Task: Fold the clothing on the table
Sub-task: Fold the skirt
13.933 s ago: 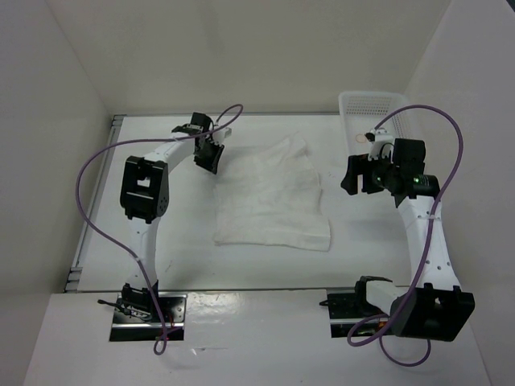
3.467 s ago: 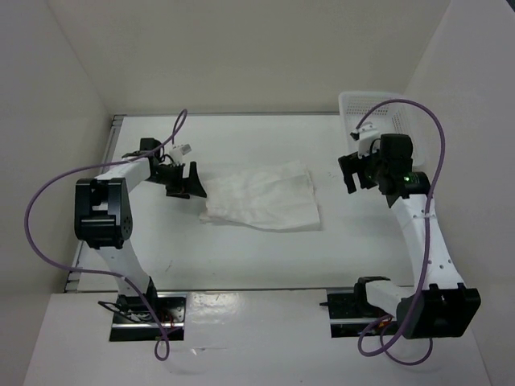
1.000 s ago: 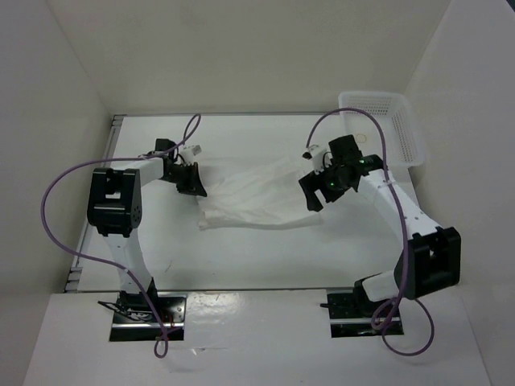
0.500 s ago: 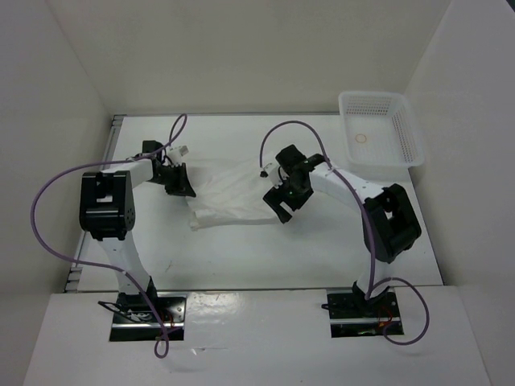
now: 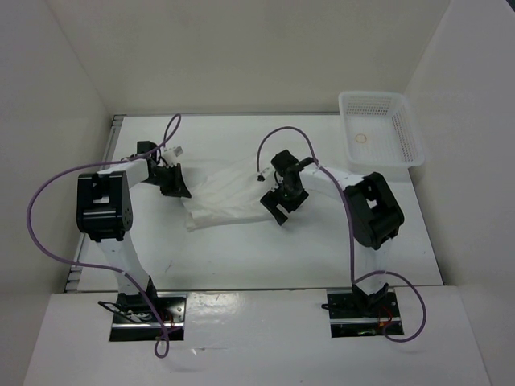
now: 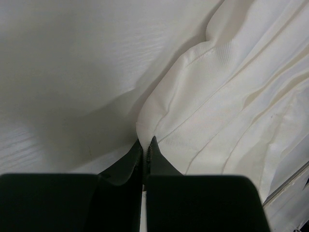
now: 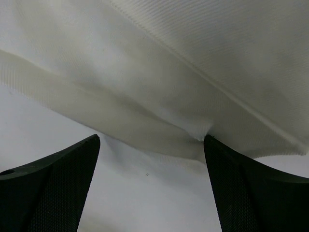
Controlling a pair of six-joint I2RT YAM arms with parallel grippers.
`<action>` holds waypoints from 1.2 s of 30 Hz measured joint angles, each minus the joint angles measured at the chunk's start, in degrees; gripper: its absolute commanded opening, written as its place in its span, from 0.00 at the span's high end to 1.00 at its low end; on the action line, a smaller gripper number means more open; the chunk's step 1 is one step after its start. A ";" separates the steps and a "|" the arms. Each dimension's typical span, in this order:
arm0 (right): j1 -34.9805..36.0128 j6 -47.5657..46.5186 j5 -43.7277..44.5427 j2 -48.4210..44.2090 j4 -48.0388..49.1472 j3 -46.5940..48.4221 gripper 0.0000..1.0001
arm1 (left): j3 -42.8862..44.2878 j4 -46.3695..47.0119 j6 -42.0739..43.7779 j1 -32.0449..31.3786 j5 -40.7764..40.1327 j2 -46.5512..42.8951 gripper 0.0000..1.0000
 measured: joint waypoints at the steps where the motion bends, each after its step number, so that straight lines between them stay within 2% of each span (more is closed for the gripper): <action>1: -0.33 -0.09 -0.04 0.61 0.04 0.24 0.08 | 0.00 -0.07 0.02 0.00 -0.02 -0.02 1.00; 11: -8.94 -1.60 0.63 4.35 2.91 5.49 0.08 | 0.00 -1.97 1.27 0.07 0.66 -0.61 1.00; 18: -11.28 -2.62 1.55 6.01 2.84 8.66 0.08 | 0.00 -2.99 1.75 0.46 0.79 -0.81 1.00; 24: -12.09 -3.06 -5.05 -0.50 0.02 8.74 0.07 | 0.00 -3.28 2.78 0.48 0.83 -1.01 1.00; 29: -15.89 -3.19 -12.68 -7.39 -0.59 7.34 0.07 | 0.00 -3.28 2.82 0.48 0.98 -1.03 1.00; 36: -18.93 -0.33 -18.16 -4.17 -0.57 1.88 0.07 | 0.00 -3.34 2.84 0.48 1.03 -1.05 1.00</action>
